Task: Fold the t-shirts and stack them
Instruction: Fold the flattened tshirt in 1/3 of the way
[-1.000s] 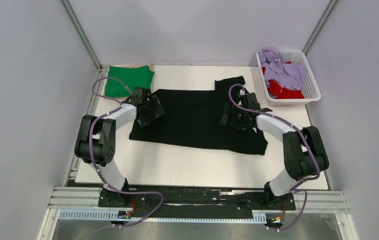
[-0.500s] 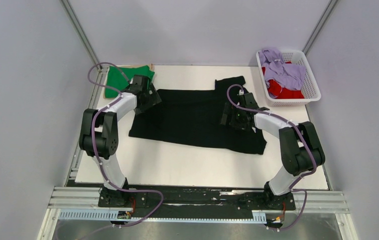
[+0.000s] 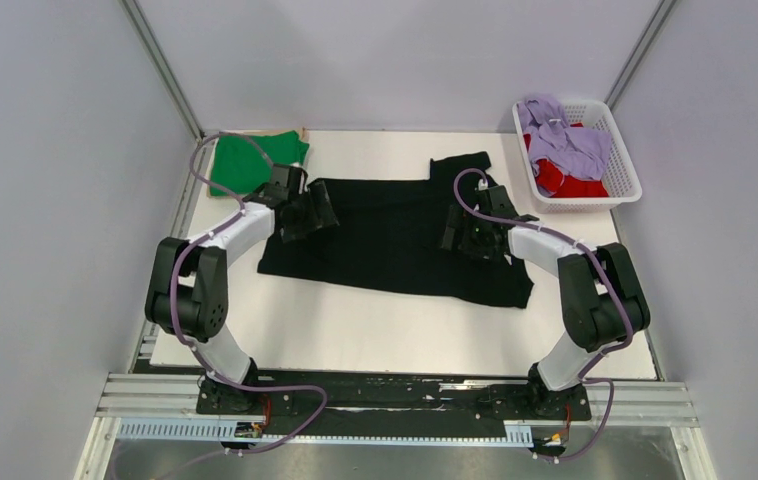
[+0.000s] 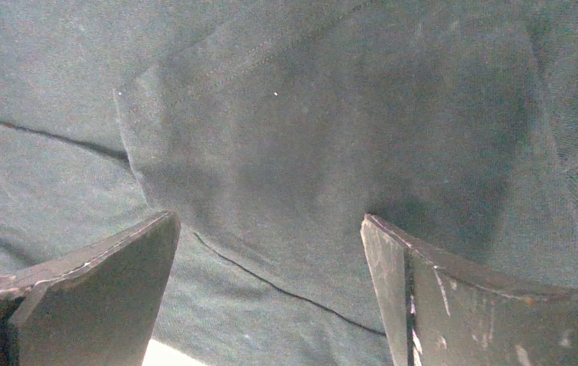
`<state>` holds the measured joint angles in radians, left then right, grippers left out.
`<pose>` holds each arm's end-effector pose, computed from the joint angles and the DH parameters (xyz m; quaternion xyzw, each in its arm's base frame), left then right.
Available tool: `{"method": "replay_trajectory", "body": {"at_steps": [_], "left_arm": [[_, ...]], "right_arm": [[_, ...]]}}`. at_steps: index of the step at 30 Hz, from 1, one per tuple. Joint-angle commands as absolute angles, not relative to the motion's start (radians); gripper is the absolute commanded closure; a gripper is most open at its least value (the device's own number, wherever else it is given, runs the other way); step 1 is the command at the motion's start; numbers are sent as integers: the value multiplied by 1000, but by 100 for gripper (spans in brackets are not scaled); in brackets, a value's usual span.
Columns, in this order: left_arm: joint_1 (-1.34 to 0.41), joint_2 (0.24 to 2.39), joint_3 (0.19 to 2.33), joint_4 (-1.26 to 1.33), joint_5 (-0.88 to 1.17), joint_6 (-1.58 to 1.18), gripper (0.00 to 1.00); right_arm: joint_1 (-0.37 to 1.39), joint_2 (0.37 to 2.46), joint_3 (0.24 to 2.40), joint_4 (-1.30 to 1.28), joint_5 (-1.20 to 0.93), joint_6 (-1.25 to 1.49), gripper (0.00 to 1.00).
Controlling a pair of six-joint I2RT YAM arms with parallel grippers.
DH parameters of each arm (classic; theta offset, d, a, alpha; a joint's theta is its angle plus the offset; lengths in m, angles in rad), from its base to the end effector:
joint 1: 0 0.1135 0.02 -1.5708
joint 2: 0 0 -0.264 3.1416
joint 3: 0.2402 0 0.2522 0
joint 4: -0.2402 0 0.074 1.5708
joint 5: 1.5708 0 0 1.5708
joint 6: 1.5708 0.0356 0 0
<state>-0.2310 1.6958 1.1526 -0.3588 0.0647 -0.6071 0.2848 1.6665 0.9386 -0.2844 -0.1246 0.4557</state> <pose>0.3514 -0.0850 0.2143 -0.1661 0.9295 -0.1614 0.2872 0.3116 0.0958 0.1654 0.0648 0.9574 0.1553 0.2348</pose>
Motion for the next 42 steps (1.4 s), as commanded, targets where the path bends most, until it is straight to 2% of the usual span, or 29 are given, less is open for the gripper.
{"method": "replay_trajectory", "body": {"at_steps": [1,7,10,16,24,28,42], "left_arm": [[-262,1654,1048,-273,132,-612,0],[-262,1776,1091,-350,86,-618,0],[-265,1769,1055,-373,96,-640,0],[-336,1616,901,-527,-42,-694,0],[-412,1393,696,-588,-9,-789,0],[-440,1327,664,-624,-8,-818,0],[-479,1155,596,-735,-92,-929,0]], "right_arm": [[282,1718,904,-282,-84,466,0],[281,1720,886,-299,-83,488,0],[282,1697,850,-347,-88,523,0],[326,1591,750,-481,-67,541,0],[384,1410,648,-714,-1,690,0],[418,1336,648,-758,-74,731,0],[422,1293,585,-809,-1,837,0]]}}
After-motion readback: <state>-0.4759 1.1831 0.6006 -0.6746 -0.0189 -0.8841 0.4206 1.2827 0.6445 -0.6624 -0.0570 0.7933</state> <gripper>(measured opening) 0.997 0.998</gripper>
